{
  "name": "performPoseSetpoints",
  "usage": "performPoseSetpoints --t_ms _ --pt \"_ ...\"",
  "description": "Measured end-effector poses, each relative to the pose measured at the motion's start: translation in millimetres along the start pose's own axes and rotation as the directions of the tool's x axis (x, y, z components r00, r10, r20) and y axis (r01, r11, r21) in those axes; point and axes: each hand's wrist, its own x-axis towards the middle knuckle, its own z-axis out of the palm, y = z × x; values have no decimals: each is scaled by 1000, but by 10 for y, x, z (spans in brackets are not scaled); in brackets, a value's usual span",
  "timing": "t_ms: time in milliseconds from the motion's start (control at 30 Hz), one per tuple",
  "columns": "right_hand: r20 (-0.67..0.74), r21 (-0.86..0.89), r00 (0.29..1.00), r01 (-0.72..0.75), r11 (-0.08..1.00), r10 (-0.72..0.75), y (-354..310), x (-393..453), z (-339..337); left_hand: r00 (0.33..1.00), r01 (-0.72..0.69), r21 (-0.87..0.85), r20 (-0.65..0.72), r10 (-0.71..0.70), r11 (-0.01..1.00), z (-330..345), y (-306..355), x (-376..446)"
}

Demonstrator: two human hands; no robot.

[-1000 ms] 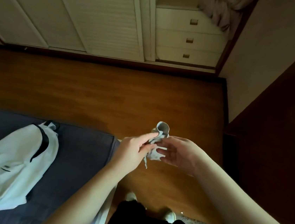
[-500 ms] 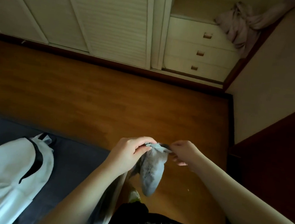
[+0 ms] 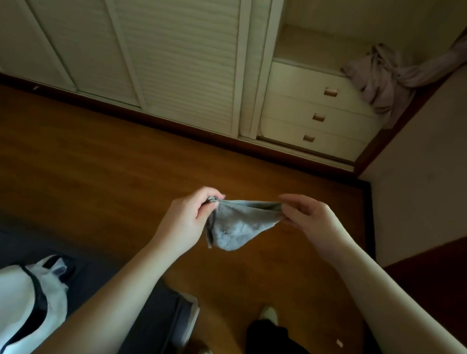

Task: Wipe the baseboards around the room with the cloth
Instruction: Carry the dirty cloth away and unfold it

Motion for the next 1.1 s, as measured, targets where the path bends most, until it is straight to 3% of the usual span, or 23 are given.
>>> performPoseSetpoints --t_ms 100,200,433,567,767,933,1100 --pt "51 -135 996 76 988 -70 -105 346 -198 1000 25 7 -15 -25 1000 -17 -40 367" --pt "0 -271 983 179 946 -186 -187 713 -299 999 31 35 -28 -30 999 -4 -17 715" --pt "18 -116 914 406 907 -406 -567 1419 -544 989 92 47 -121 -86 995 -132 53 1393" --pt "44 -199 832 549 811 -553 -844 1828 -611 975 143 113 -189 -120 983 -232 29 1679" --pt "63 -244 738 664 706 -672 -1293 2442 -473 926 287 -242 -177 -332 927 -554 -98 2078" --pt "71 -173 775 630 757 -629 -1570 2884 -43 907 312 -456 -117 -404 833 -927 -272 2328" --pt "86 -74 780 626 776 -620 -1960 3296 560 882 313 -550 -135 -452 774 -1319 -698 2506"
